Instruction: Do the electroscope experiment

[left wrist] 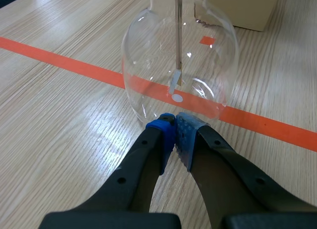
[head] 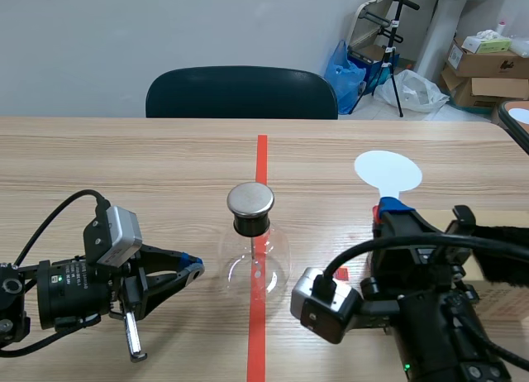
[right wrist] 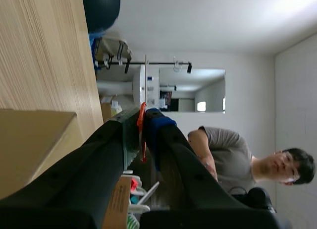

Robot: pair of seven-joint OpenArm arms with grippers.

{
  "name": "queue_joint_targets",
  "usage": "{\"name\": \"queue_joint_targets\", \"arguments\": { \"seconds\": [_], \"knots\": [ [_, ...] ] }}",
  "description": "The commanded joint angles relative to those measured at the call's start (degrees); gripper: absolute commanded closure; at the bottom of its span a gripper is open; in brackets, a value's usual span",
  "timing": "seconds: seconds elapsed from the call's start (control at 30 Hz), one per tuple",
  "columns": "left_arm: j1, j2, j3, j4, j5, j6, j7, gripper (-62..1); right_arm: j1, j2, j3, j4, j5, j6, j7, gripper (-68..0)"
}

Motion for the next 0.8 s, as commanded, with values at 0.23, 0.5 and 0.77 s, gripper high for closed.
{"name": "queue_joint_targets", "arguments": {
  "seconds": [0.23, 0.5, 0.77],
  "knots": [
    [0.0, 0.2, -0.2, 1.2, -0.8, -0.1, -0.6, -3.0, 0.5, 0.3, 0.0, 0.4, 0.0, -0.4, -3.7, -1.8],
    [0.0, 0.2, -0.2, 1.2, -0.8, -0.1, -0.6, -3.0, 0.5, 0.3, 0.0, 0.4, 0.0, 0.3, -2.5, -1.8],
    [0.0, 0.2, -0.2, 1.2, -0.8, -0.1, -0.6, -3.0, 0.5, 0.3, 0.0, 0.4, 0.0, 0.9, 7.0, -1.8]
  ]
}}
